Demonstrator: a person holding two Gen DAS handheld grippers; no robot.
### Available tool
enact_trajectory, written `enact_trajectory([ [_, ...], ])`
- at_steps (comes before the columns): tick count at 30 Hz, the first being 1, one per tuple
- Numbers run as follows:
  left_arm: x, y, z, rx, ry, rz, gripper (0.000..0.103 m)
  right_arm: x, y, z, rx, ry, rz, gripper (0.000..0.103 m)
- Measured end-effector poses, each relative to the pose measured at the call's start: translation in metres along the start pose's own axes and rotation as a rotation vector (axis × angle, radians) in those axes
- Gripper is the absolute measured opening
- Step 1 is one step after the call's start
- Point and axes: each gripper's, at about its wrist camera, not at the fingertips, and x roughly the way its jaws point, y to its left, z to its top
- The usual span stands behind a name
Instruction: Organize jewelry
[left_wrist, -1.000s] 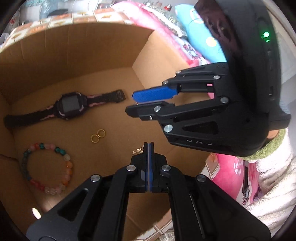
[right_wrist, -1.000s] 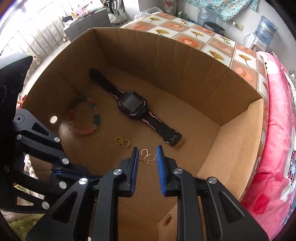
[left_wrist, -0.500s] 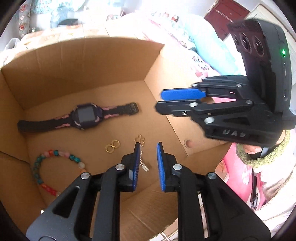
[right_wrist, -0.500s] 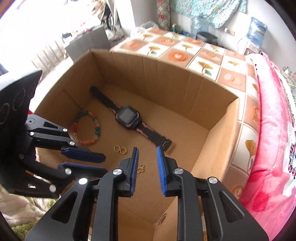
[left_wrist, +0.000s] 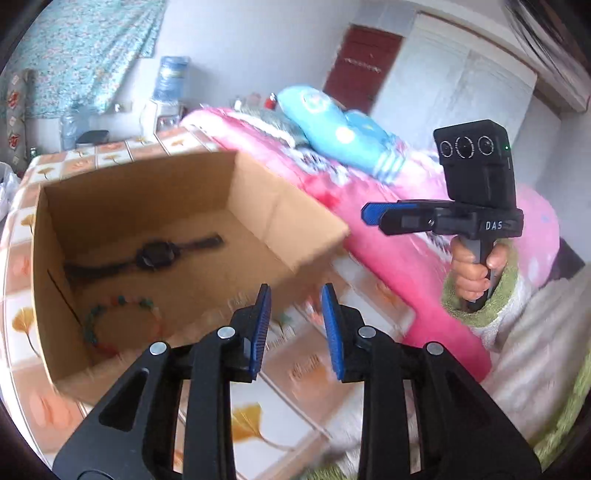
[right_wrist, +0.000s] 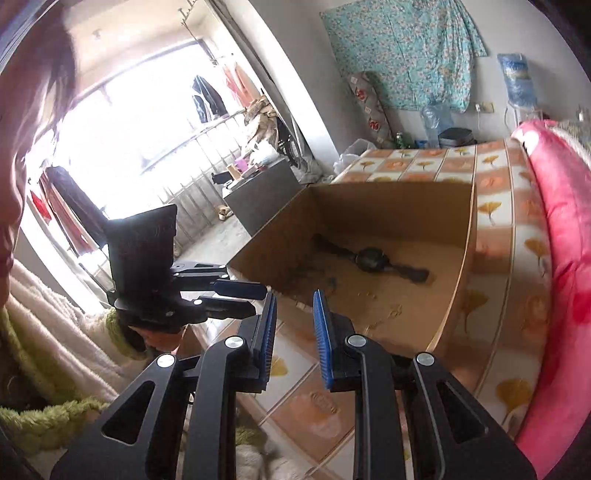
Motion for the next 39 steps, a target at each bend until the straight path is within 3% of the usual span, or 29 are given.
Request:
enact_trajectory([
  [4, 0.026, -0.014, -0.029, -0.002, 0.087, 0.061, 0.027, 0.039, -0.004, -0.045, 0.113, 0.075, -0.081, 0.021],
  [6, 0.040, -0.017, -0.041, 0.008, 0.108, 0.120, 0.027, 0.062, -0.010, -0.064, 0.163, 0.112, -0.167, 0.021],
  [10, 0.072, -0.026, -0.053, 0.110, 0.118, 0.273, 0.026, 0.080, -0.022, -0.077, 0.237, 0.135, -0.240, 0.021],
  [15, 0.097, -0.033, -0.056, 0.225, 0.122, 0.289, 0.025, 0.079, -0.029, -0.083, 0.282, 0.120, -0.264, 0.021],
  [23, 0.126, -0.025, -0.055, 0.272, 0.153, 0.289, 0.025, 0.070, -0.040, -0.101, 0.345, 0.080, -0.237, 0.021],
  [31, 0.131, -0.033, -0.054, 0.331, 0.198, 0.304, 0.004, 0.060, -0.048, -0.109, 0.377, 0.054, -0.223, 0.021],
  [39, 0.118, -0.030, -0.063, 0.273, 0.215, 0.307, 0.000, 0.058, -0.048, -0.113, 0.377, 0.054, -0.207, 0.021],
])
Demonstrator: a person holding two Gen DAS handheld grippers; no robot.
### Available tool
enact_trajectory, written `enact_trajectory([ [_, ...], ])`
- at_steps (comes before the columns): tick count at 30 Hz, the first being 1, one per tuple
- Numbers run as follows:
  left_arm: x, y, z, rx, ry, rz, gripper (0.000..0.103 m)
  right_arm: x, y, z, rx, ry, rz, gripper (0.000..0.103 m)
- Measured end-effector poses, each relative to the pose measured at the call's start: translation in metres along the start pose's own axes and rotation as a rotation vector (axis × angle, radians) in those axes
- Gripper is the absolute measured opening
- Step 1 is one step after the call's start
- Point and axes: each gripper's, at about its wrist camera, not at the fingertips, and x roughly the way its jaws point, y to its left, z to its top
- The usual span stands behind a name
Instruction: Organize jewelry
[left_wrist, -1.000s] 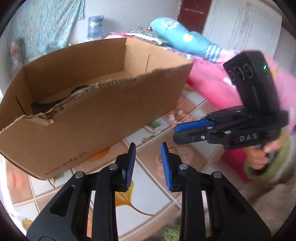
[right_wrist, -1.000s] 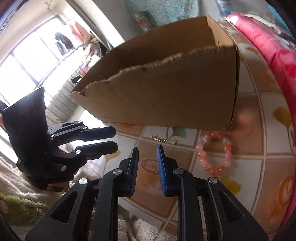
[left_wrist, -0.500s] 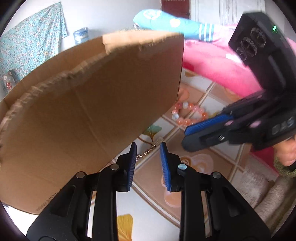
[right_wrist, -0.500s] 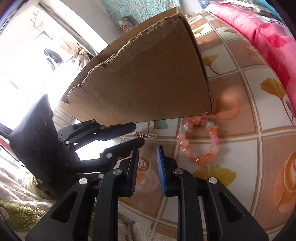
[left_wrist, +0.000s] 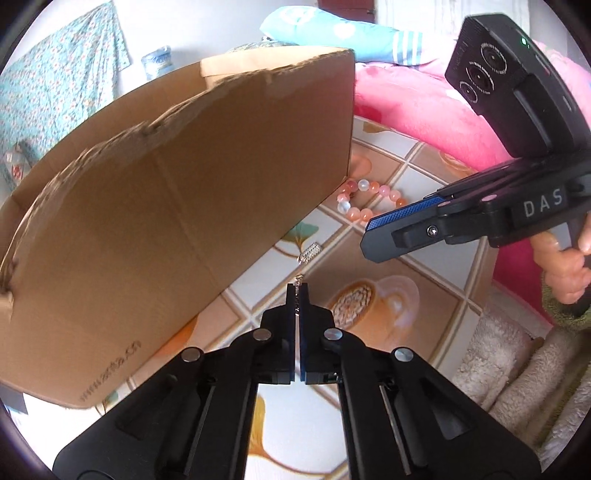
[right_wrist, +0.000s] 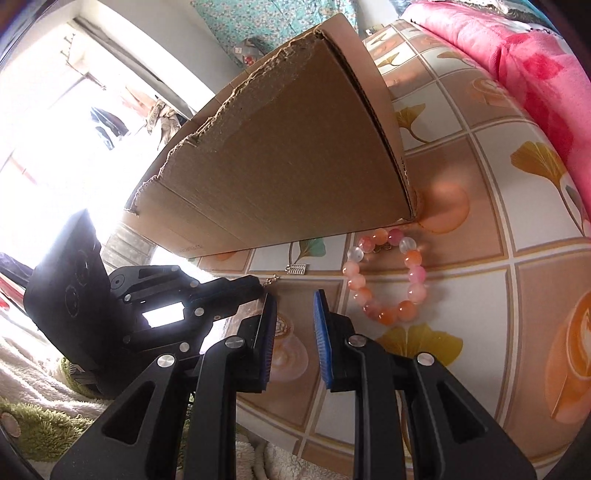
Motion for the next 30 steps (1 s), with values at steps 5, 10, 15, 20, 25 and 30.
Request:
enact_trajectory([
  [5, -0.011, 0.012, -0.010, -0.071, -0.011, 0.000, 0.000, 0.006, 0.010, 0.004, -0.021, 0.001, -0.007, 0.021],
  [10, -0.017, 0.022, -0.020, -0.121, -0.008, 0.019, 0.000, 0.015, 0.030, 0.007, -0.116, 0.005, -0.077, 0.021],
  [15, -0.023, 0.027, -0.026, -0.156, -0.017, 0.023, 0.000, 0.025, 0.048, 0.009, -0.178, 0.019, -0.120, 0.031],
  [20, -0.028, 0.030, -0.027, -0.197, -0.040, -0.026, 0.003, 0.029, 0.056, 0.011, -0.199, 0.024, -0.159, 0.032],
  [25, -0.019, 0.022, -0.023, -0.188, -0.026, -0.037, 0.012, 0.034, 0.055, 0.017, -0.164, 0.026, -0.188, 0.033],
  [30, -0.010, 0.011, -0.019, -0.154, -0.026, -0.031, 0.012, 0.033, 0.055, 0.017, -0.154, 0.024, -0.202, 0.033],
])
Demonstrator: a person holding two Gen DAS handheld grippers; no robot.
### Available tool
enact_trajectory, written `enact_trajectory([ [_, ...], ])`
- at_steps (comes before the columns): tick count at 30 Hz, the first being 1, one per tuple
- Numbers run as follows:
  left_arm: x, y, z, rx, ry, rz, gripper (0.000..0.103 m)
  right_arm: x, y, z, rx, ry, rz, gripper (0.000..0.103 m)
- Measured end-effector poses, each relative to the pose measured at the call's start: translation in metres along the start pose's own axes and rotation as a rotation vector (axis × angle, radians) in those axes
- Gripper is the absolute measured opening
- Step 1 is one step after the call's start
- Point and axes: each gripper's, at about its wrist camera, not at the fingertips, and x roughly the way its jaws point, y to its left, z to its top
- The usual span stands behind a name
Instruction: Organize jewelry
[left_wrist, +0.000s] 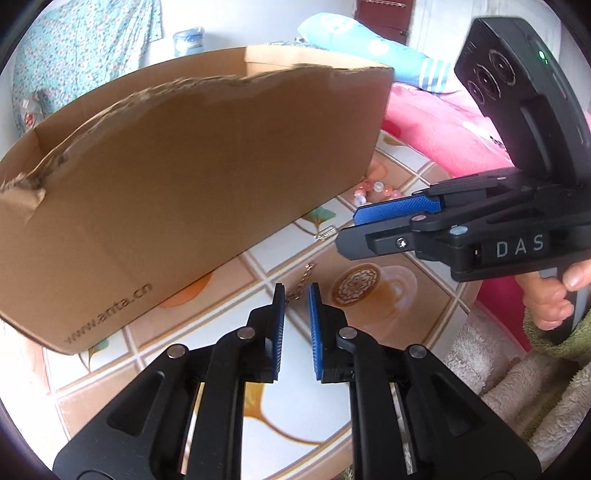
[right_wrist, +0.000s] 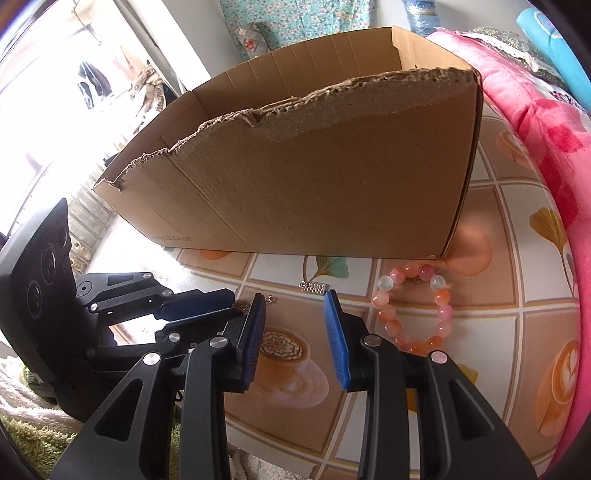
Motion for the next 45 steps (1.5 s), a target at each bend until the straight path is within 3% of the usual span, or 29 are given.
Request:
enact_trajectory([
  [6, 0.007, -0.007, 0.005, 0.024, -0.013, 0.020, 0.012, -0.001, -0.005, -0.002, 0.017, -0.010, 0.002, 0.033],
  [10, 0.009, -0.011, 0.006, 0.052, -0.021, 0.045, 0.005, -0.001, -0.008, -0.005, 0.026, -0.009, 0.007, 0.033],
  [18, 0.003, -0.005, 0.004, -0.012, -0.015, 0.017, 0.002, -0.004, -0.014, -0.009, 0.030, -0.013, 0.015, 0.033],
  [26, -0.027, 0.011, 0.001, -0.065, -0.034, 0.051, 0.002, -0.005, -0.010, -0.006, 0.019, -0.013, 0.019, 0.033],
  [38, -0.022, 0.016, -0.015, -0.027, 0.012, 0.117, 0.003, 0.000, 0.000, -0.002, -0.002, -0.002, 0.025, 0.033],
  [39, -0.023, 0.015, -0.016, -0.020, 0.014, 0.114, 0.004, 0.000, 0.001, -0.002, -0.002, -0.001, 0.026, 0.033],
  [42, -0.031, 0.015, -0.018, -0.019, 0.000, 0.108, 0.021, 0.001, 0.000, -0.002, 0.000, 0.000, 0.024, 0.033],
  [45, -0.034, 0.018, -0.019, -0.026, -0.001, 0.109, 0.022, 0.003, 0.001, -0.003, 0.006, -0.002, 0.029, 0.033],
])
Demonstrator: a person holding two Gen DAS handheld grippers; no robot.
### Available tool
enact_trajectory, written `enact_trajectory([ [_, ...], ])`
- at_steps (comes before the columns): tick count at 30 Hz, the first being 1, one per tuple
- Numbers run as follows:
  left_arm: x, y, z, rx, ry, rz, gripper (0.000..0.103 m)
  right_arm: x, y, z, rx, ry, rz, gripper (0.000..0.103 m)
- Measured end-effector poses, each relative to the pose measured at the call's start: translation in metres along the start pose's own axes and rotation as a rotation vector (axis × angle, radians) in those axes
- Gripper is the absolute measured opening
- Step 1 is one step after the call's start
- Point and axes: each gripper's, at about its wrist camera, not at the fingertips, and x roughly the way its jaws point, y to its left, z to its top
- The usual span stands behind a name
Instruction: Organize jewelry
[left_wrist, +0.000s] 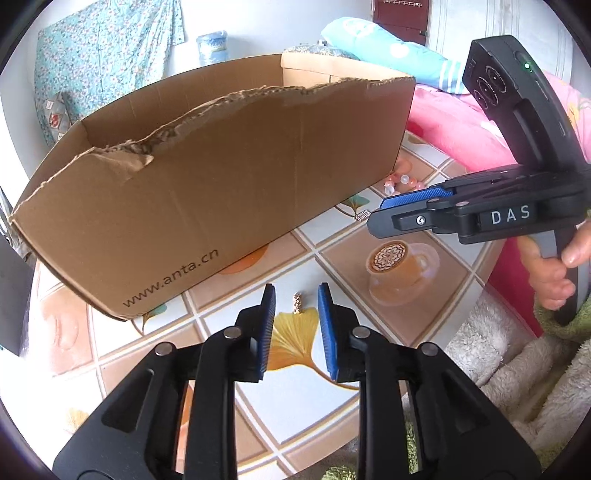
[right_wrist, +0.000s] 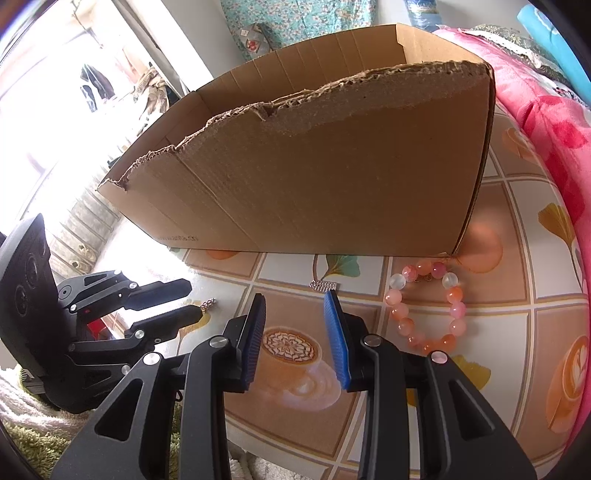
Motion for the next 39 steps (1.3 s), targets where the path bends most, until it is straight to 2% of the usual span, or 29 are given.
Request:
enact_trajectory([
  [7, 0.010, 0.002, -0.003, -0.008, 0.032, 0.000, 0.021, 0.002, 0.000, -0.001, 0.000, 0.003, 0.005, 0.033],
  [12, 0.013, -0.001, 0.000, 0.011, 0.025, 0.011, 0.012, 0.001, -0.004, -0.001, 0.013, 0.001, 0.001, 0.033],
  [14, 0.014, -0.002, 0.002, 0.016, 0.028, 0.016, 0.005, 0.001, -0.005, -0.002, 0.016, 0.000, 0.001, 0.033],
  [20, 0.013, -0.008, 0.002, 0.064, 0.029, 0.037, 0.002, 0.001, -0.004, -0.002, 0.017, -0.002, -0.002, 0.033],
  [27, 0.000, 0.013, 0.002, -0.023, -0.015, 0.031, 0.001, -0.001, -0.003, -0.001, 0.007, -0.007, -0.015, 0.033],
  [33, -0.004, 0.029, 0.003, -0.075, -0.026, 0.041, 0.001, 0.003, 0.008, 0.002, -0.042, -0.010, -0.059, 0.033],
  [39, 0.000, 0.025, 0.003, -0.073, -0.027, 0.028, 0.001, 0.011, 0.019, 0.004, -0.100, -0.008, -0.170, 0.033],
])
